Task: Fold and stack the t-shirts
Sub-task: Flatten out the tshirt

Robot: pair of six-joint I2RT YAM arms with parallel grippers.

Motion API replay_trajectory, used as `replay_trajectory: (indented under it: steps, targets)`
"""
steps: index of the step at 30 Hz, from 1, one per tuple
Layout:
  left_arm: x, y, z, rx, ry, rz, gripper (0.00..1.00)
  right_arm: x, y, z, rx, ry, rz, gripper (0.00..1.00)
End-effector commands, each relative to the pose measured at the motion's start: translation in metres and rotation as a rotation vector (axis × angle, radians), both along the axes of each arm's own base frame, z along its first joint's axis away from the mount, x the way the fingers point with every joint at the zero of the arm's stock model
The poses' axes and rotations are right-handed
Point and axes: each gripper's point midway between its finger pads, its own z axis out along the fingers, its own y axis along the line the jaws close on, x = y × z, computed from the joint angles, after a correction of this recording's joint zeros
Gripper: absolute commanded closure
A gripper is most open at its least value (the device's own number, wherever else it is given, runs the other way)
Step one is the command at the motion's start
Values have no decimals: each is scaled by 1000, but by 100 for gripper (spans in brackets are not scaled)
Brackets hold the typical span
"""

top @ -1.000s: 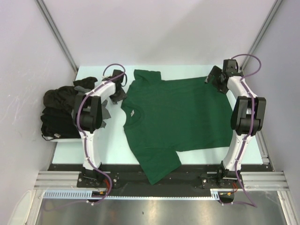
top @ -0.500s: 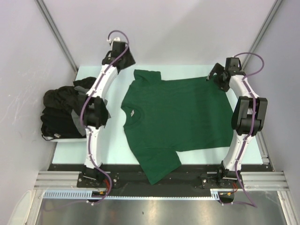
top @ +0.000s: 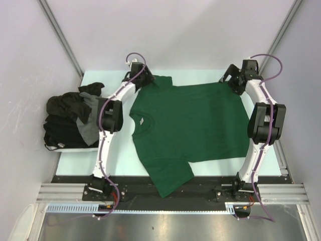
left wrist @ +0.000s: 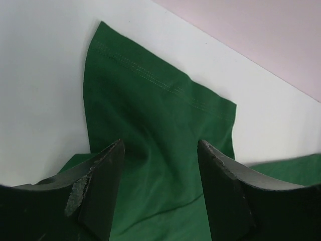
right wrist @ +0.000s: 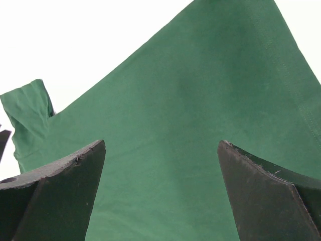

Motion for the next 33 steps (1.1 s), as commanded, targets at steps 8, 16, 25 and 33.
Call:
replay_trajectory:
  steps: [8, 16, 25, 33]
  targets:
    - [32, 10, -17, -167, 7, 155, 35, 1, -18, -3, -21, 14, -19, 0]
    - [24, 61, -20, -30, 68, 333, 35, 4, -23, -6, -28, 28, -30, 0]
    - [32, 73, 1, 60, 14, 284, 35, 3, -23, -9, -35, 41, -29, 0]
    - [40, 22, 119, -21, -288, 24, 35, 5, -21, -7, -35, 36, -25, 0]
